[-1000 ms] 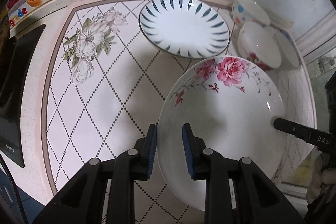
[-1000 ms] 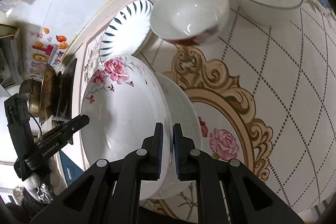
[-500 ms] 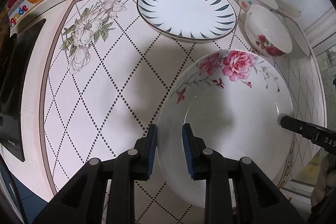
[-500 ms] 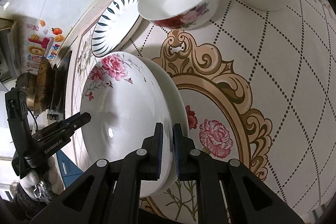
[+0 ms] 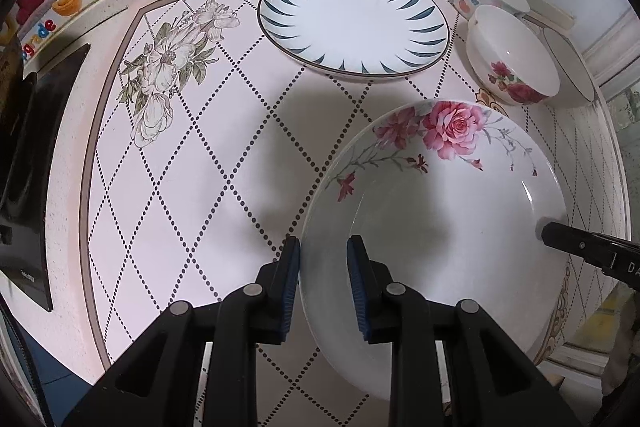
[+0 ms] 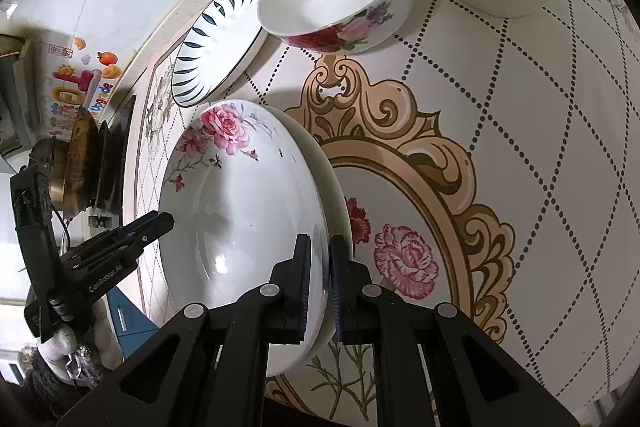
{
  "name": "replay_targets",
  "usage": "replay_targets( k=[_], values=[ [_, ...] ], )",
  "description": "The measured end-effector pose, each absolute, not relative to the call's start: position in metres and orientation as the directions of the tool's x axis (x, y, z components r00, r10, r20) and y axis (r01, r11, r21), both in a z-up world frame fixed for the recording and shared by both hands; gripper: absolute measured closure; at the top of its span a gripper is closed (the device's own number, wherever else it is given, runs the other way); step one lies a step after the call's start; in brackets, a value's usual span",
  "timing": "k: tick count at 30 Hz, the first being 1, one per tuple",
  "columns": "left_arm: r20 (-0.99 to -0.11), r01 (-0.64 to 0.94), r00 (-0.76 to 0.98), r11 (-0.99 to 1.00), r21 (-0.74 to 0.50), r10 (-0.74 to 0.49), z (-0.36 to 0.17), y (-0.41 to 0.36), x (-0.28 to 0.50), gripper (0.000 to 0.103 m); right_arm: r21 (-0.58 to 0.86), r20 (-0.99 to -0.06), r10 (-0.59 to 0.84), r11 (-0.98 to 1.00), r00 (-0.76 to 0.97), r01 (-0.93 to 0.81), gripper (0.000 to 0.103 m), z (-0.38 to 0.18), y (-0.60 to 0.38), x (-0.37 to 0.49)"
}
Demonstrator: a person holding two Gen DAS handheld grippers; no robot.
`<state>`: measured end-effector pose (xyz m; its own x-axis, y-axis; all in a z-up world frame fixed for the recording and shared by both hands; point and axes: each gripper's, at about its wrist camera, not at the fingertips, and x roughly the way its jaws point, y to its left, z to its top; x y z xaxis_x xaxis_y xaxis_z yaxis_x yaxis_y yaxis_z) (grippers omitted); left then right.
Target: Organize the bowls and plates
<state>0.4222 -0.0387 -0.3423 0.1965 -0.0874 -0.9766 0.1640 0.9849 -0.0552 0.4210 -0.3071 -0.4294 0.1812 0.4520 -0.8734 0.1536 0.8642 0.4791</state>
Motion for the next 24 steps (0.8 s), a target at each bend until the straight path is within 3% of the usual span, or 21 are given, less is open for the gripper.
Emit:
replay_targets(
  k=[13,19,20,22,24],
  values=[
    [-0.982,0.154,0.163,0.985,-0.075,-0.1,-0.349,-0.028,0.423,0.081,0.506,-0.861,0.499,0.829,0.096,0.236,0.089,-0.43,-0.317,0.413],
    [-0.963,0.093,0.213,0.984,-0.151,-0.168,-0.309,-0.004,0.439,0.08,0.534,-0.846,0.51,0.804,0.157,0.262,0.089,-0.392,-0.331,0.429],
    [-0.958,0.084,0.224,0.983,-0.163,-0.178,-0.303,-0.001,0.447,0.075,0.546,-0.838,0.516,0.799,0.178,0.253,0.088,-0.383,-0.33,0.434],
    [-0.946,0.066,0.247,0.978,-0.199,-0.209,-0.292,0.006,0.471,0.068,0.573,-0.817,0.53,0.788,0.227,0.224,0.078,-0.359,-0.327,0.457],
    [-0.941,0.043,0.265,0.978,-0.204,-0.208,-0.289,0.01,0.498,0.066,0.587,-0.802,0.531,0.787,0.275,0.19,0.059,-0.339,-0.319,0.492]
  ],
)
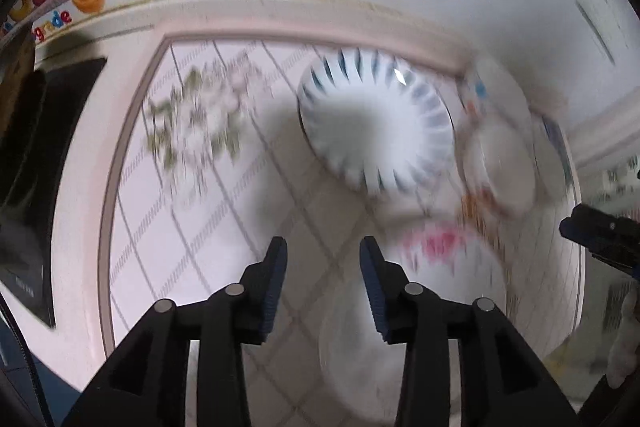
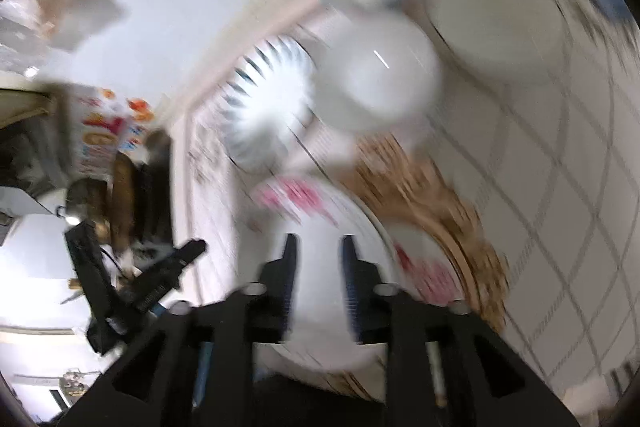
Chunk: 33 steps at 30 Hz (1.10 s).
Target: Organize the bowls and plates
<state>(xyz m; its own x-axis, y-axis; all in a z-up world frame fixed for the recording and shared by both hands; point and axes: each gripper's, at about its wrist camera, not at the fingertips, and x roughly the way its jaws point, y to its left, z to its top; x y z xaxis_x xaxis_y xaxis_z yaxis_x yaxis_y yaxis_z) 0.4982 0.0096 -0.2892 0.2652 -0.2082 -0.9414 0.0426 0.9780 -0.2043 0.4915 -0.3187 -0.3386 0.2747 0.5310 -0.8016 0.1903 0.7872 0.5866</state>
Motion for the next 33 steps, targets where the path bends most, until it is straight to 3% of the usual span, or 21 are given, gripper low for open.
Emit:
replay_targets(
  k=[4,12,17,21,33],
  values=[
    [-0.946,0.003,0.24,0.974,-0.225,-0.219,-0.311,0.014,0.557,0.066,0.534,-0.83,0.48,0.831,0.284,0.153,0.058,-0.335,-0.3,0.562],
    [-0.966,-0.011,0.139,0.975,-0.222,-0.218,-0.369,0.005,0.609,0.066,0.369,-0.925,0.348,0.918,0.15,0.146,0.06,-0.4,-0.268,0.666],
    [-0.964,-0.011,0.135,0.972,-0.234,-0.231,-0.382,0.0,0.617,0.066,0.331,-0.942,0.319,0.932,0.098,0.148,0.073,-0.426,-0.266,0.679],
    [-0.961,-0.008,0.17,0.975,-0.224,-0.219,-0.383,-0.002,0.619,0.086,0.29,-0.956,0.28,0.949,0.088,0.123,0.091,-0.436,-0.261,0.684],
    [-0.96,0.018,0.208,0.982,-0.189,-0.189,-0.357,-0.005,0.609,0.086,0.297,-0.952,0.285,0.948,0.108,0.111,0.093,-0.428,-0.262,0.678]
  ],
)
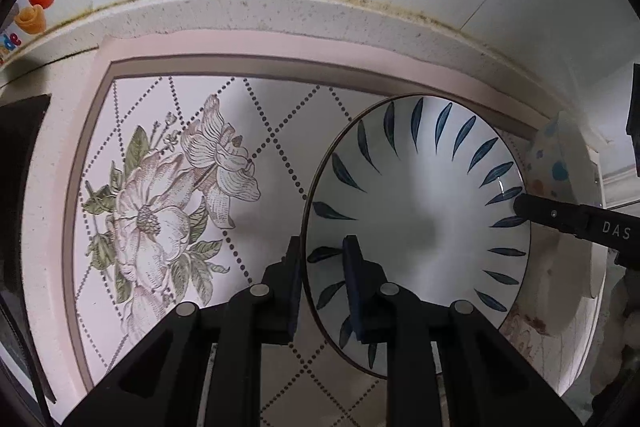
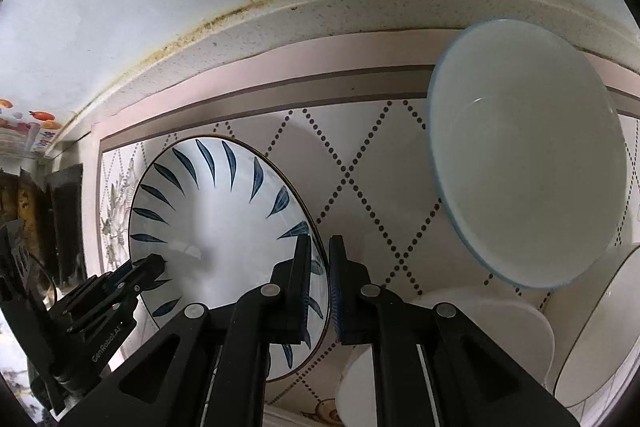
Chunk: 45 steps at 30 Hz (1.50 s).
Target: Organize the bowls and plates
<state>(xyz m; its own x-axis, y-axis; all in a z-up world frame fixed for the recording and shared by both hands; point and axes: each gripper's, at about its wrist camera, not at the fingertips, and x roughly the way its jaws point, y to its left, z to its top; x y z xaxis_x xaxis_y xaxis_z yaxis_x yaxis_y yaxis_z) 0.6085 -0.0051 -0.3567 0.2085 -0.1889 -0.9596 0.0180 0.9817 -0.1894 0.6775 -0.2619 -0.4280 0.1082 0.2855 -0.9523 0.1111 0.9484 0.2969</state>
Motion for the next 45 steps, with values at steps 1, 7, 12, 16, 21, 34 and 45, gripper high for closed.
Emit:
replay_targets(
  k=[1,7,12,16,21,34,45],
  values=[
    [-0.958,0.021,0.212,0.981,-0.193,-0.193,-0.351,-0.004,0.606,0.086,0.3,-0.951,0.289,0.947,0.109,0.11,0.093,-0.424,-0.262,0.676],
    [-0.952,0.059,0.236,0.981,-0.187,-0.195,-0.316,0.005,0.59,0.086,0.333,-0.941,0.324,0.937,0.095,0.105,0.093,-0.398,-0.264,0.656],
    [-0.947,0.092,0.245,0.977,-0.191,-0.208,-0.295,0.002,0.561,0.086,0.367,-0.929,0.36,0.925,0.085,0.098,0.093,-0.374,-0.269,0.621],
    [-0.947,0.119,0.239,0.974,-0.193,-0.217,-0.29,-0.004,0.535,0.086,0.368,-0.929,0.363,0.926,0.071,0.081,0.093,-0.366,-0.267,0.588],
    [-0.947,0.142,0.225,0.97,-0.199,-0.227,-0.288,-0.014,0.501,0.086,0.366,-0.931,0.363,0.927,0.04,0.081,0.093,-0.369,-0.269,0.539],
    [-0.964,0.182,0.139,0.963,-0.199,-0.225,-0.327,-0.037,0.451,0.086,0.37,-0.927,0.376,0.918,-0.017,0.146,0.093,-0.411,-0.281,0.452],
    [-0.976,0.223,0.126,0.964,-0.144,-0.175,-0.345,-0.052,0.441,0.086,0.364,-0.928,0.373,0.915,-0.019,0.175,0.093,-0.43,-0.29,0.43]
  ],
)
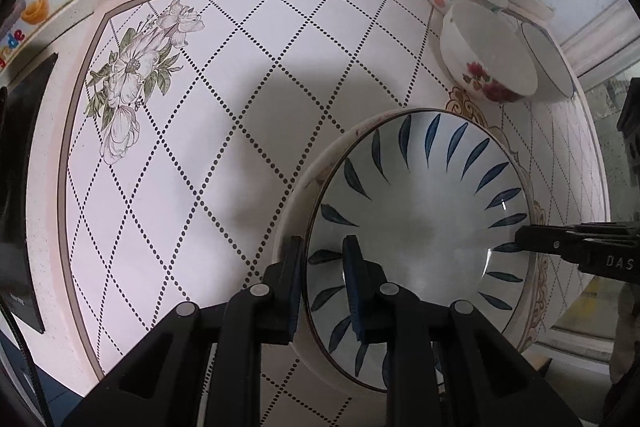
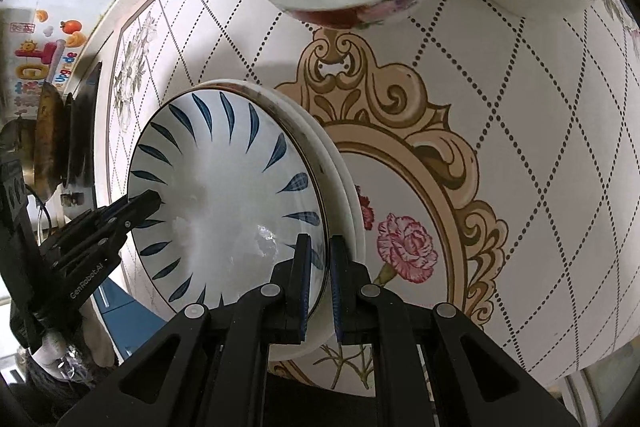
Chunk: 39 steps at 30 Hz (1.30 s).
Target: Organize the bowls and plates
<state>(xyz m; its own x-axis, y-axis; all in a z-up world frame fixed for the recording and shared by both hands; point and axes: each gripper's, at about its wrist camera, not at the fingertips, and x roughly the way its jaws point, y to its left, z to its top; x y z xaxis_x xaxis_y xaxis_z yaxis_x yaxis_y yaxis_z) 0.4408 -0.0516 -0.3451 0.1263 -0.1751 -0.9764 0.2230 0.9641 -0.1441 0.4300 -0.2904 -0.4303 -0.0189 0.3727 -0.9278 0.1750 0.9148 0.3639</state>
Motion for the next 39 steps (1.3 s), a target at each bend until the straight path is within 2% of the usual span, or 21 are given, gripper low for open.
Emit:
replay_targets(
  k=[17,29,35,39],
  values=[
    [-0.98,0.204,0.111,0.969,-0.139,-0.164,-0.35,-0.055,0.437,0.085,0.361,-0.931,0.365,0.911,0.021,0.2,0.09,-0.426,-0.287,0.423],
    [-0.986,0.162,0.032,0.975,-0.154,-0.161,-0.349,-0.048,0.439,0.085,0.329,-0.943,0.329,0.913,0.041,0.242,0.089,-0.423,-0.282,0.417],
    [-0.984,0.182,0.05,0.97,-0.159,-0.17,-0.325,-0.044,0.433,0.085,0.301,-0.954,0.295,0.924,0.061,0.236,0.089,-0.407,-0.279,0.41],
    [-0.975,0.218,0.059,0.956,-0.197,-0.214,-0.284,-0.04,0.418,0.085,0.276,-0.96,0.265,0.945,0.084,0.174,0.089,-0.362,-0.26,0.394]
  ],
)
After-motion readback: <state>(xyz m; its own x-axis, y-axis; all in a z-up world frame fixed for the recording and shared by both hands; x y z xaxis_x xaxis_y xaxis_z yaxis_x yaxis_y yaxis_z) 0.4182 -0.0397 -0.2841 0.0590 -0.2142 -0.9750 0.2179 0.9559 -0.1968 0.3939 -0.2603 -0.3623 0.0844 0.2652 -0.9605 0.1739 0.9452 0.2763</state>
